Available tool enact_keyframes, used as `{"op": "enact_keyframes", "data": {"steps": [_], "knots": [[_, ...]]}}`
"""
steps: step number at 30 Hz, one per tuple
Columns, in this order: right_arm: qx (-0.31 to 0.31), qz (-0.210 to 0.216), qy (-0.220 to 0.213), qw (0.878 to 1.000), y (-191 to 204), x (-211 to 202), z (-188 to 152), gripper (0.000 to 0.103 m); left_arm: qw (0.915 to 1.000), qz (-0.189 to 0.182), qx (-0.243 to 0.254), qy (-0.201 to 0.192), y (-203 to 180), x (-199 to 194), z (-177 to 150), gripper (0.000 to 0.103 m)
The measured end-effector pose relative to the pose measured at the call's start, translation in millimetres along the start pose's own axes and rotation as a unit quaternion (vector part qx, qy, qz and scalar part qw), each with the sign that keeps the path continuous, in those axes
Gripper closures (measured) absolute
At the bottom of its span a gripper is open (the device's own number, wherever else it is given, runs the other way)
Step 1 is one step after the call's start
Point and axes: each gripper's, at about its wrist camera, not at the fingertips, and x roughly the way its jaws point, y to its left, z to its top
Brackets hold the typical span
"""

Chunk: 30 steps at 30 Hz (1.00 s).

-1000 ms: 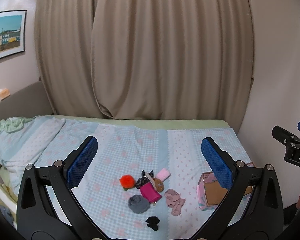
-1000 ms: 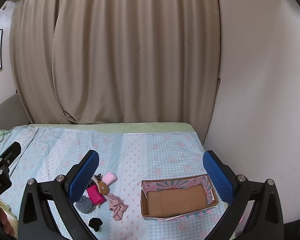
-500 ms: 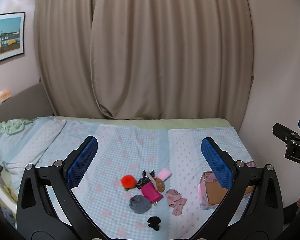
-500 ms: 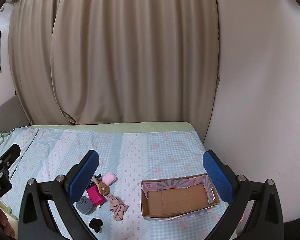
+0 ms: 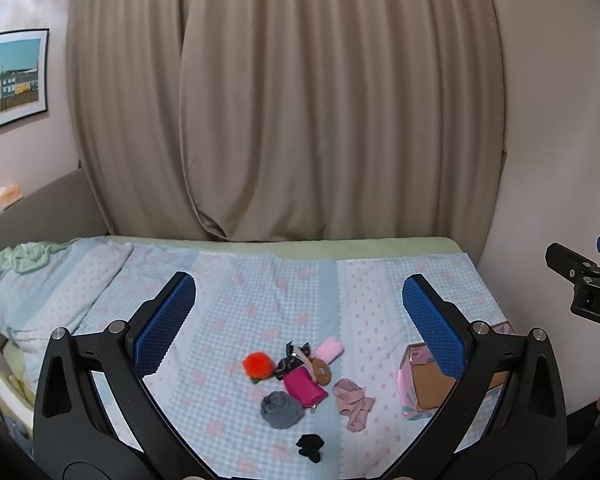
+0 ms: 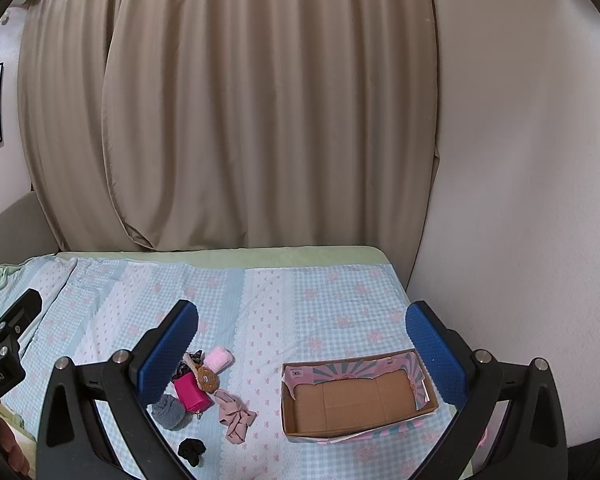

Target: Organize soft objects

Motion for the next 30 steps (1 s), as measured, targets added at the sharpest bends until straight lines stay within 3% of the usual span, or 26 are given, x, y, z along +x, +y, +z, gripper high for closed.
{"op": "enact_keyframes", "data": {"steps": [30], "knots": [[-0.009, 0.012, 0.006, 1.000, 11, 10, -7, 0.000, 0.9999, -0.002, -0.006, 0.014, 9, 5, -1, 0.000]]}}
